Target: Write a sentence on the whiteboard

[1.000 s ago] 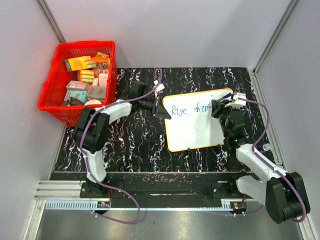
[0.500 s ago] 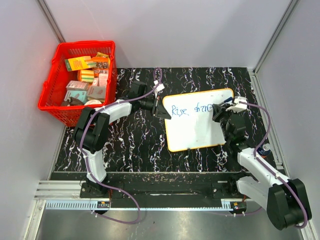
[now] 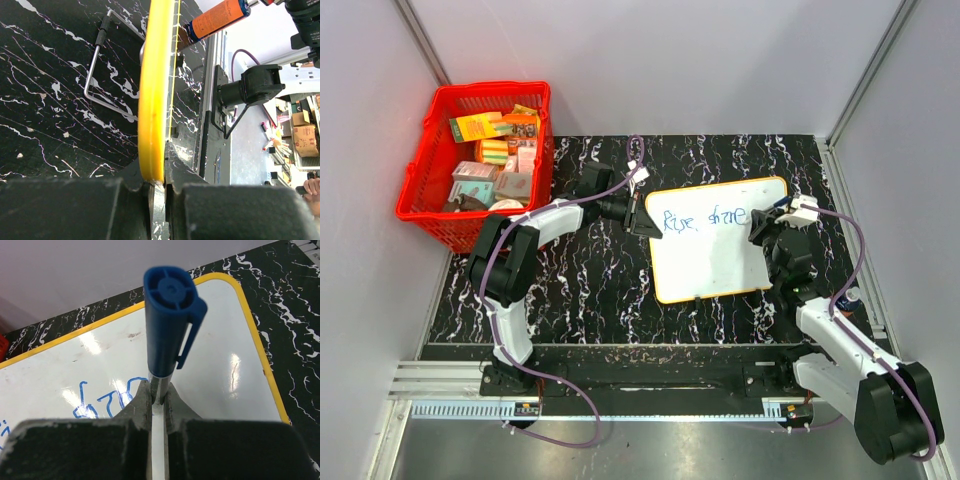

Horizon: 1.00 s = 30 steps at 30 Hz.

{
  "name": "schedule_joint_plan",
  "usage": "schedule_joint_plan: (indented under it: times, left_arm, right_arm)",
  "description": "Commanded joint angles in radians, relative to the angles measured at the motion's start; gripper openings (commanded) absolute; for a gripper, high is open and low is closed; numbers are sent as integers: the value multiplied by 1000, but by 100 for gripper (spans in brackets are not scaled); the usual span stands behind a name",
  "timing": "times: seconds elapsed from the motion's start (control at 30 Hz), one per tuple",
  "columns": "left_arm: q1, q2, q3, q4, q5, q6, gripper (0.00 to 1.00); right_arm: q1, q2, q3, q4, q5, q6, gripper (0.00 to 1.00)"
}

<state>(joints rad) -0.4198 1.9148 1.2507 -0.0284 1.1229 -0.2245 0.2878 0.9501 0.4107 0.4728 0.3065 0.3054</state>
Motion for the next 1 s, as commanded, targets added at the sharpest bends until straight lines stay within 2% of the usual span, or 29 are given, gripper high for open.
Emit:
schedule_joint_plan:
  times: [0.0,0.23,0.37,0.8,0.97]
  left_arm:
    - [-47,44,-30,-47,-118,211,0]
    - [-45,44,-30,-47,-118,211,0]
    - [-45,44,-28,-47,-120,211,0]
    - [-47,44,-30,-47,-124,209,0]
    - [-47,46,-28,-47,-124,208,0]
  right_arm:
    - [-4,1,43,3,57,-37,0]
    - [-4,-40,51,-14,13,-45,0]
    - [-4,-154,39,-52,-38,-37,0]
    - [-3,-303,-79,-17,-357,-71,0]
    - [28,-375,-118,-19,-406,-69,0]
